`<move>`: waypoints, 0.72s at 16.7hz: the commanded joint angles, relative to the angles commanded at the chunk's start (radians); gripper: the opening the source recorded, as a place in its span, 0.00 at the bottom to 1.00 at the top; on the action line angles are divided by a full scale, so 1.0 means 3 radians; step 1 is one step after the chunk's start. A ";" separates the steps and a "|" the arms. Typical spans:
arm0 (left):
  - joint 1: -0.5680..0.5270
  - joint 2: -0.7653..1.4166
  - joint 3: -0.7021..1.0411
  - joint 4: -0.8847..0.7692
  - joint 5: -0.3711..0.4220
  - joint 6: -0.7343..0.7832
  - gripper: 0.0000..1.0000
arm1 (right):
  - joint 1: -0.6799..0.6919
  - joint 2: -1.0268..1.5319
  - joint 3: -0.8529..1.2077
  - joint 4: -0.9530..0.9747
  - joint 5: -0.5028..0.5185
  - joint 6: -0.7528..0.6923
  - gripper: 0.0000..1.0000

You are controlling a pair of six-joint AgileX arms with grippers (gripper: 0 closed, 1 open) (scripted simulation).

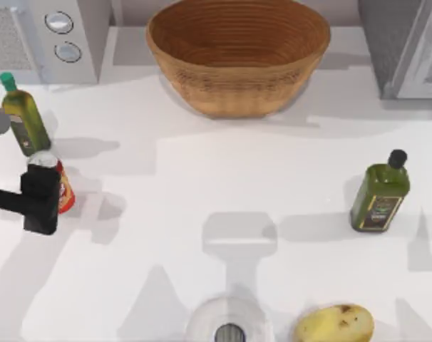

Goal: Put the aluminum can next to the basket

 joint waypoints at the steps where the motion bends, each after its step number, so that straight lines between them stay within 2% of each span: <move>1: -0.0093 0.0341 0.0245 -0.0233 -0.0003 0.0032 1.00 | 0.0000 0.0000 0.0000 0.0000 0.0000 0.0000 1.00; 8: -0.0730 0.2776 0.2127 -0.1929 -0.0002 0.0228 1.00 | 0.0000 0.0000 0.0000 0.0000 0.0000 0.0000 1.00; 12: -0.1032 0.3898 0.3272 -0.2660 0.0012 0.0288 1.00 | 0.0000 0.0000 0.0000 0.0000 0.0000 0.0000 1.00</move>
